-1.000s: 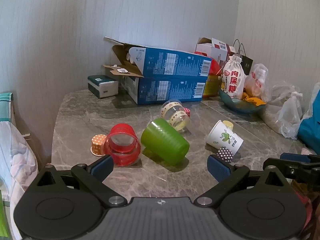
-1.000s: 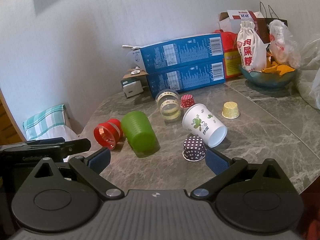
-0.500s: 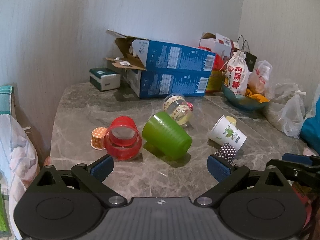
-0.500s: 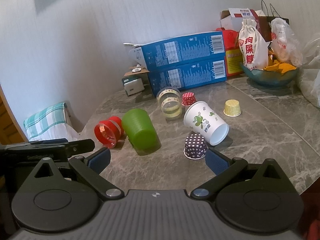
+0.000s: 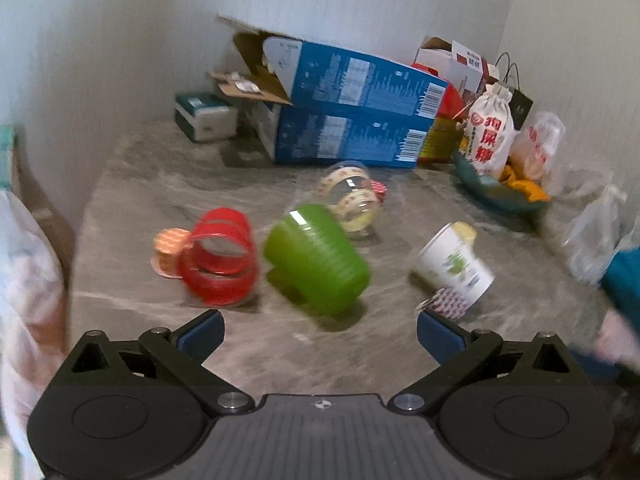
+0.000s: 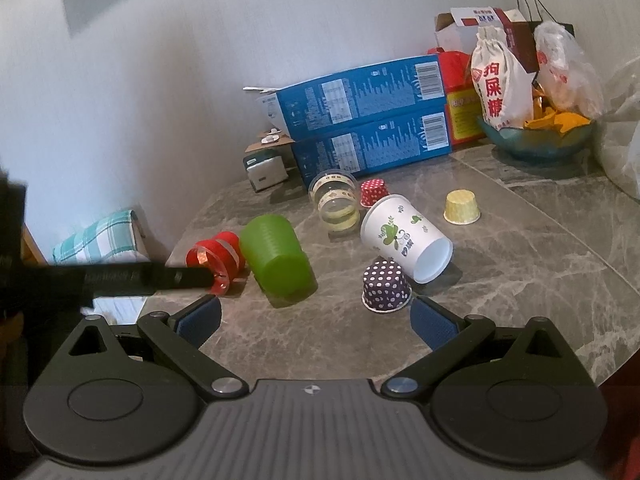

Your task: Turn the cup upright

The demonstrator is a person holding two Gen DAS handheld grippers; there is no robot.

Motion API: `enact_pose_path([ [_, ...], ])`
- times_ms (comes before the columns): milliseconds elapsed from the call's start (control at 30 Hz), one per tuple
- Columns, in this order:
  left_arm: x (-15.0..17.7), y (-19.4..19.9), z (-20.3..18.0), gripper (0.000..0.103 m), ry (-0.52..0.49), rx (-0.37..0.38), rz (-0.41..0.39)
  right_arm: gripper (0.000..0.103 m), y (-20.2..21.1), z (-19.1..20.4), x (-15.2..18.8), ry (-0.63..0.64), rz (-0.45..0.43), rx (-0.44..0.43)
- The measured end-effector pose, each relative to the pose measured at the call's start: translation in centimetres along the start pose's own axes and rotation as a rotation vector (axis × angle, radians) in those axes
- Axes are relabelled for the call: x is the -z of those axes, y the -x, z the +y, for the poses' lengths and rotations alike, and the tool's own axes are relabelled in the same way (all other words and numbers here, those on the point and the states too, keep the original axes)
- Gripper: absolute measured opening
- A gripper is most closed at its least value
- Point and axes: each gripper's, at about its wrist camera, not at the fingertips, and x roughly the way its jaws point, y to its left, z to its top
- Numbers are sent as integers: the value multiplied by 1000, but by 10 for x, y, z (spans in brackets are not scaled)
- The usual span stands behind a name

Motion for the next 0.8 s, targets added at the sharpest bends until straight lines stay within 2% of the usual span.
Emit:
enact_pose_path([
  [133,-31,-19,-9,100,109,38,66,102,6,-7,2,-12,-12,-13],
  [233,-51,-43,-13,96,215,52,164,102,11,-13,4,-28,-20,-25],
  [300,-57,-63,-17,94,253,21,238,102,15,-18,4,-37,-26,-32],
  [333,-57,-74,-18,90,277,1,276,102,16,-20,5,-44,-31,-37],
  [400,-56,-92,-21,86,302,-40,320,102,20,-27,6,-57,-37,-49],
  [467,-55,-103,-22,82,320,-87,331,102,23,-33,7,-70,-43,-55],
  [567,-53,-113,-21,82,353,-148,322,102,26,-41,8,-82,-49,-48],
  [800,-56,-135,-19,81,393,-212,355,102,30,-54,10,-103,-55,-71],
])
